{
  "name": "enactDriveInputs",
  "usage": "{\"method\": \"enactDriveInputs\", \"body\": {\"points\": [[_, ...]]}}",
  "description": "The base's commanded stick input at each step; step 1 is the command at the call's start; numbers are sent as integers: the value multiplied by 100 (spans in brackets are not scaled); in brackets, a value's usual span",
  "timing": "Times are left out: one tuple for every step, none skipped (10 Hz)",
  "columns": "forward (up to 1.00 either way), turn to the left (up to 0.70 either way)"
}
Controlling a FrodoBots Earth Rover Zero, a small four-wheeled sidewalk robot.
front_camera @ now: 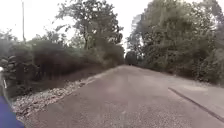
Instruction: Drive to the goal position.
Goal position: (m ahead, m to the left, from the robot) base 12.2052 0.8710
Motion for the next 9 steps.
{"method": "enactDriveInputs", "body": {"points": [[70, 0], [70, 0], [70, 0], [70, 0], [70, 0], [70, 0], [70, 0], [70, -3], [70, -35]]}}
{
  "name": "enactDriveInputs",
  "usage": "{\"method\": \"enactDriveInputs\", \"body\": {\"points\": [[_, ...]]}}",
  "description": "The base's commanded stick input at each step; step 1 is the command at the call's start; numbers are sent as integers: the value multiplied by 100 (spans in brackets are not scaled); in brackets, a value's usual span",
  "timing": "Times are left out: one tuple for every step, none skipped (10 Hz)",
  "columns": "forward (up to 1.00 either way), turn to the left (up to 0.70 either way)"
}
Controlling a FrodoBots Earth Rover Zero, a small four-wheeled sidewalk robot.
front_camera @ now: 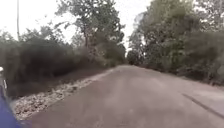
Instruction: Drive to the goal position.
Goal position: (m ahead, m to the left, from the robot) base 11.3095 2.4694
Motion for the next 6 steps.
{"method": "enactDriveInputs", "body": {"points": [[70, -35], [70, -35], [70, -35], [70, -17], [70, -5], [70, -1]]}}
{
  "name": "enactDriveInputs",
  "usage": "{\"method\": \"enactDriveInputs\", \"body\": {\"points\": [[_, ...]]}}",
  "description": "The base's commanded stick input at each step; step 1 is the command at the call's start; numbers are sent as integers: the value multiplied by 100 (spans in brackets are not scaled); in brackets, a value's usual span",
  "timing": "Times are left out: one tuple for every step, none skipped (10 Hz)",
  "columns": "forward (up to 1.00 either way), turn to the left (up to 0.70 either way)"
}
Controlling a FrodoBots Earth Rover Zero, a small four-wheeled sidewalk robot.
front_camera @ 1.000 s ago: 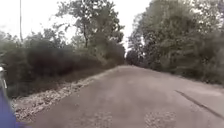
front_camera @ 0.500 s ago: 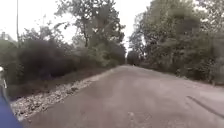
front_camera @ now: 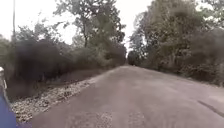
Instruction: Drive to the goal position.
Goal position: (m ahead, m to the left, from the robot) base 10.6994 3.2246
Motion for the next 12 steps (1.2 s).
{"method": "enactDriveInputs", "body": {"points": [[70, 0], [70, 0], [70, 0], [70, 0], [70, 0], [70, 0], [70, 0], [70, 0], [70, 0], [70, 0], [70, 0], [70, 0]]}}
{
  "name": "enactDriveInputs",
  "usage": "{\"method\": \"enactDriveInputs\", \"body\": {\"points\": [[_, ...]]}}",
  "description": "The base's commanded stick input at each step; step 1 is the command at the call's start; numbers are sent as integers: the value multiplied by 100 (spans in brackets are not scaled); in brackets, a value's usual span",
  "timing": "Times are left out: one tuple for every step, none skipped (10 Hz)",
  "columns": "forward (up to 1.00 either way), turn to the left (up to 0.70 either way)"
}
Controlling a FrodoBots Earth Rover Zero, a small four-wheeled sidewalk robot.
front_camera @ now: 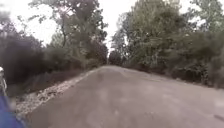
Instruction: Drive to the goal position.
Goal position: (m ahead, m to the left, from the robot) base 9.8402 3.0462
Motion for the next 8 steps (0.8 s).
{"method": "enactDriveInputs", "body": {"points": [[70, 0], [70, 0], [70, 0], [70, 0], [70, 0], [70, 0], [70, 0], [70, 0]]}}
